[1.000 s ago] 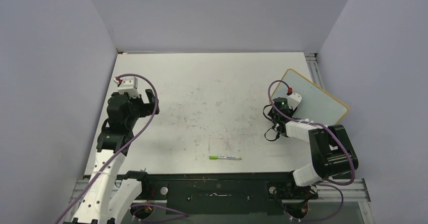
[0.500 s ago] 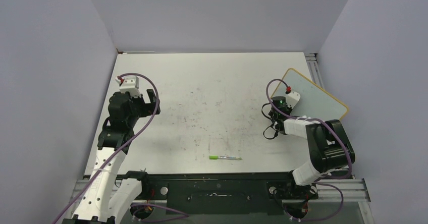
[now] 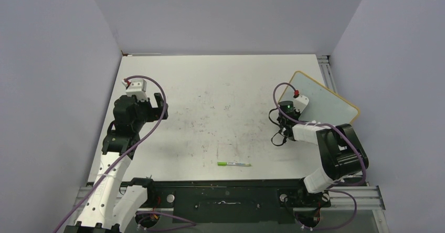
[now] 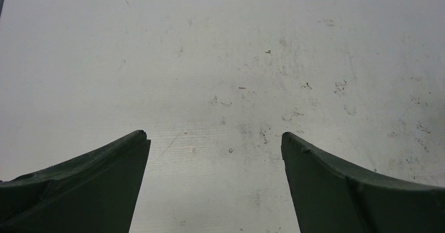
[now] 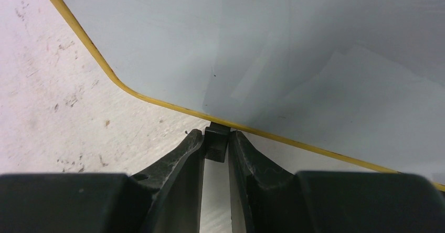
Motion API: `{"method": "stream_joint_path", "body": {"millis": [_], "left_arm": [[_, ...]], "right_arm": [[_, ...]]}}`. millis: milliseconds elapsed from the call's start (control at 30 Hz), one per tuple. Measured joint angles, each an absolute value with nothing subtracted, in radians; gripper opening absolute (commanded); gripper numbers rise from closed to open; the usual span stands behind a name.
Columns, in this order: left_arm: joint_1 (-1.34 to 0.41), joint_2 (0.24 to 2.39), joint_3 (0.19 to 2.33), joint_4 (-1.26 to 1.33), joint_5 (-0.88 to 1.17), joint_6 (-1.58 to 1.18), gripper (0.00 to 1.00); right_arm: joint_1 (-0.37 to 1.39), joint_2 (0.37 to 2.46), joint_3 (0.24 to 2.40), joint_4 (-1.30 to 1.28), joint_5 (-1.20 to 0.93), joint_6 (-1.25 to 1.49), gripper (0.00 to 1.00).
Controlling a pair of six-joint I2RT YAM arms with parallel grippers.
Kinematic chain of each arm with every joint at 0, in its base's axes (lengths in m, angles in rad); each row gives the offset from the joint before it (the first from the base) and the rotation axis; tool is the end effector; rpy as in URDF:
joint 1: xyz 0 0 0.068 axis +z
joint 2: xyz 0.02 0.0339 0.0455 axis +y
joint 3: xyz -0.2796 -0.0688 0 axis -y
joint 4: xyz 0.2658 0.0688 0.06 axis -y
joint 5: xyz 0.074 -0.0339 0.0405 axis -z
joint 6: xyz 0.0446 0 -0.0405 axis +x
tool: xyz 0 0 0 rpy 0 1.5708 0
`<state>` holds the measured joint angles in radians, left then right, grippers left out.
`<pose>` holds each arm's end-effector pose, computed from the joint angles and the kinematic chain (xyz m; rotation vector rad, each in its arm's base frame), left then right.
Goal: Write a sentence on the whiteboard
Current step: Move the whiteboard to the center of the board.
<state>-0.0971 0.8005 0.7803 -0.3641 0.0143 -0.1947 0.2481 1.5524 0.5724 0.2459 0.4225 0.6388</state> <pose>0.2012 -0.0202 0.3243 -0.0862 1.9588 -0.2061 0.2933 0.0554 0.1289 0.6380 2.1348 -0.0065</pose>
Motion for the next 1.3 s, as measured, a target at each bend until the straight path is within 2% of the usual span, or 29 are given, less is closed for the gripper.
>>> {"method": "stream_joint_path", "body": {"millis": [467, 1300], "left_arm": [[-0.099, 0.801, 0.78, -0.364, 0.04, -0.195, 0.96], [-0.11, 0.808, 0.78, -0.364, 0.054, -0.195, 0.96]], "right_arm": [[0.435, 1.563, 0.573, 0.25, 0.458, 0.653, 0.05], [0.839, 1.73, 0.72, 0.299, 0.533, 0.676, 0.05]]}}
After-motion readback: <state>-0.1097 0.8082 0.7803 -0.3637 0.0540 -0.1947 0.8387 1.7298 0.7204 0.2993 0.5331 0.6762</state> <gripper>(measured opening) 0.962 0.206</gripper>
